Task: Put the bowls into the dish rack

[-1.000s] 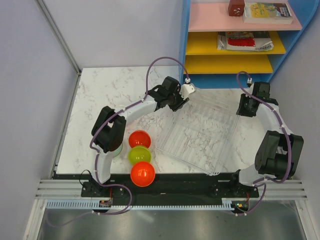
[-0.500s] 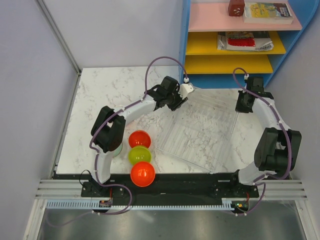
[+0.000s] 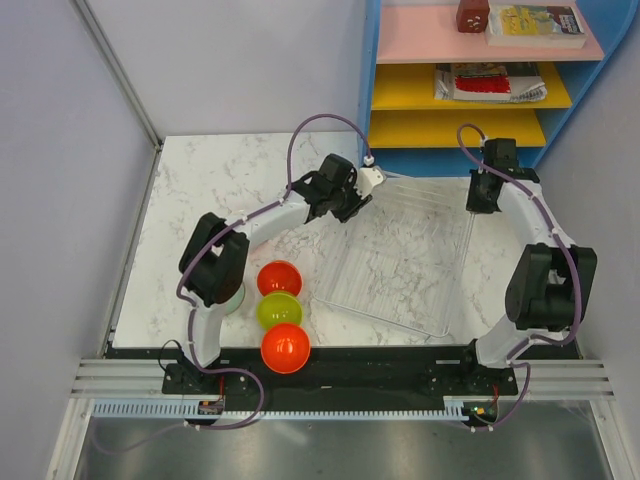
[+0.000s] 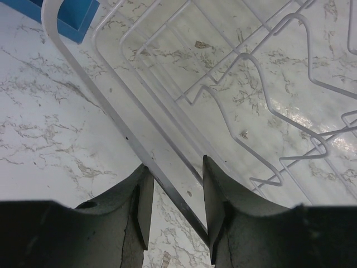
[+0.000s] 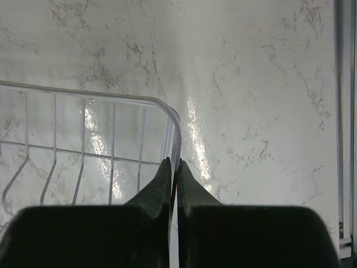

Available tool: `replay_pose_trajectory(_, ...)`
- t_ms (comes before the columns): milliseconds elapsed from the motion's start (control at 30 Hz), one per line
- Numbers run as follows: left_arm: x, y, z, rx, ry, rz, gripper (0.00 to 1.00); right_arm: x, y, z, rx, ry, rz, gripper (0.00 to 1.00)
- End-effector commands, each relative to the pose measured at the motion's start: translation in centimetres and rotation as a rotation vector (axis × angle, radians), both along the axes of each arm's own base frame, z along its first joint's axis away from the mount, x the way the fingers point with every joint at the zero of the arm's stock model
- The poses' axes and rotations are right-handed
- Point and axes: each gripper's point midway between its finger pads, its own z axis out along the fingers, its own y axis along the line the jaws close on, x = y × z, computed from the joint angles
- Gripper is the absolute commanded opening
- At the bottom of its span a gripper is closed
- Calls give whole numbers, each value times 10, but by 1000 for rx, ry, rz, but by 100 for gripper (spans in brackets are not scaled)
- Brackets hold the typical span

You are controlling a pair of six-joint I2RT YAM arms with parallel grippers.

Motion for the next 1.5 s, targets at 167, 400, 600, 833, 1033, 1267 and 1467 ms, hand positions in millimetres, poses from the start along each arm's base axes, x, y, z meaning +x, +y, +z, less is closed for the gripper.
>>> replay_pose_trajectory(167, -56, 44, -43, 167, 178, -40, 24, 57, 47, 11, 16, -136, 232, 0)
replay_pose_trajectory(400, -61, 62, -38, 190, 182, 8, 31, 81, 77, 1, 18, -137, 298, 0)
replay_pose_trajectory(600, -58, 73, -36, 190, 182, 40, 58, 111, 93, 4, -20, -157, 342, 0)
replay_pose_trajectory(833, -53, 75, -29, 182, 172, 65, 64, 134, 114, 8, -22, -184, 384, 0)
replay_pose_trajectory(1033, -42, 83, -17, 168, 150, 108, 68, 137, 126, 8, -24, -188, 408, 0)
replay_pose_trajectory(1267, -17, 86, 7, 139, 89, 145, 85, 137, 125, 21, -48, -205, 419, 50)
replay_pose_trajectory(1467, -1, 86, 46, 92, 11, 155, 96, 130, 122, 43, -67, -233, 429, 74)
